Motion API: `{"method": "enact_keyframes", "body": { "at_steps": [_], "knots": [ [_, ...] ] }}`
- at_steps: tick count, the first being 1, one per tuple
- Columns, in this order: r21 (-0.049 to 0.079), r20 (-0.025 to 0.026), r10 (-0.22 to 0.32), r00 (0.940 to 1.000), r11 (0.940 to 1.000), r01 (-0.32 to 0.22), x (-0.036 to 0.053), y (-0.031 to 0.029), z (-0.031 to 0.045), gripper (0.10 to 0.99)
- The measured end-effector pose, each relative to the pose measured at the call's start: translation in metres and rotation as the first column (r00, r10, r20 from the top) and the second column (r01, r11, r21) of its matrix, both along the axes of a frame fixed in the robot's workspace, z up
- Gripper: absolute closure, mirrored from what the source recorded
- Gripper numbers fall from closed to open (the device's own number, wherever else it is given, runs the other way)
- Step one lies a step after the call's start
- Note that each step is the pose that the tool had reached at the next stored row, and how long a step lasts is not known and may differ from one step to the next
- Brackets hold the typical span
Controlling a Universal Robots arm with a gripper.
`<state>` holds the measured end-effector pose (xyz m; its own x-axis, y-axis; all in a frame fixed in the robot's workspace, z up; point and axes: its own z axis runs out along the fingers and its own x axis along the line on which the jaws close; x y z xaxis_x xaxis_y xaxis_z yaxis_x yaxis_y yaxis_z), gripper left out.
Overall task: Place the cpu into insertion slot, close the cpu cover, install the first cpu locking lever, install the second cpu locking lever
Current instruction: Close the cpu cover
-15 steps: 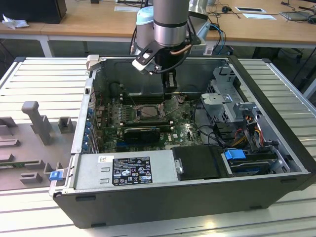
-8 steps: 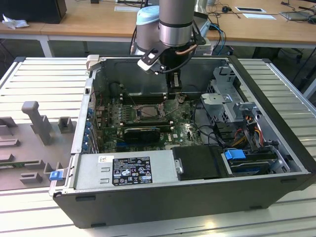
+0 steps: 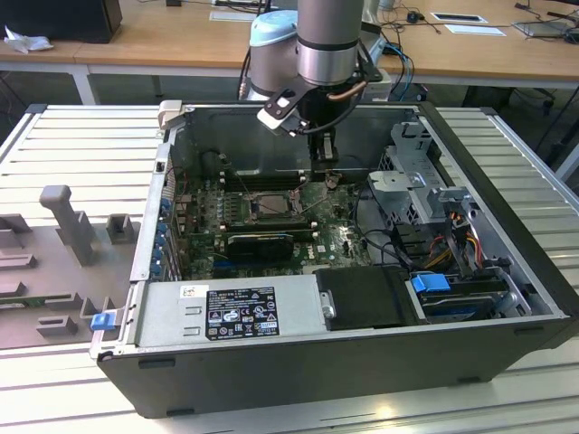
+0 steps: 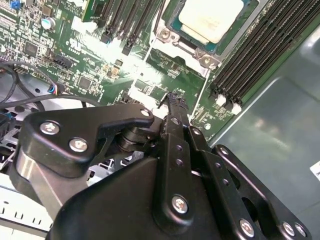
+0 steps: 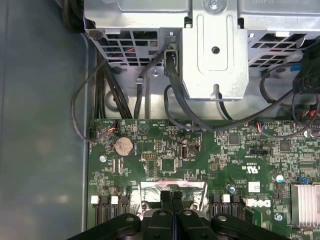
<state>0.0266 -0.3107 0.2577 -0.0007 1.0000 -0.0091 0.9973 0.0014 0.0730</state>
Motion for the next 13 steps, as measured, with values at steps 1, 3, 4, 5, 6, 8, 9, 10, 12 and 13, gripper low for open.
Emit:
{"method": "enact_keyframes", "body": {
  "at_steps": [1,3,4,5,6,8,9,10,12,13],
  "knots": [
    [0.0,0.0,0.0,1.0,1.0,0.0,0.0006,0.0,0.0,0.98],
    [0.0,0.0,0.0,1.0,1.0,0.0,0.0036,0.0,-0.0001,0.98],
    [0.0,-0.0002,0.0,1.0,1.0,0.0,0.0093,0.0,-0.0002,0.98],
    [0.0,-0.0005,0.0,1.0,1.0,0.0,0.0137,0.0,-0.0003,0.98],
    [0.0,-0.0006,0.0,1.0,1.0,0.0,0.0156,0.0,-0.0004,0.98],
    [0.0,-0.0005,0.0,1.0,1.0,0.0,0.019,0.0,-0.0007,0.98],
    [0.0,-0.0006,0.001,1.0,1.0,-0.001,0.0207,0.0,-0.0009,0.98],
    [0.0,-0.0005,0.003,1.0,1.0,-0.003,0.0254,0.0,-0.0014,0.98],
    [0.0,-0.0006,0.005,1.0,1.0,-0.005,0.0276,0.0,-0.002,0.98],
    [0.0,-0.0005,0.006,1.0,1.0,-0.006,0.0292,0.0,-0.0025,0.98]
  ]
}}
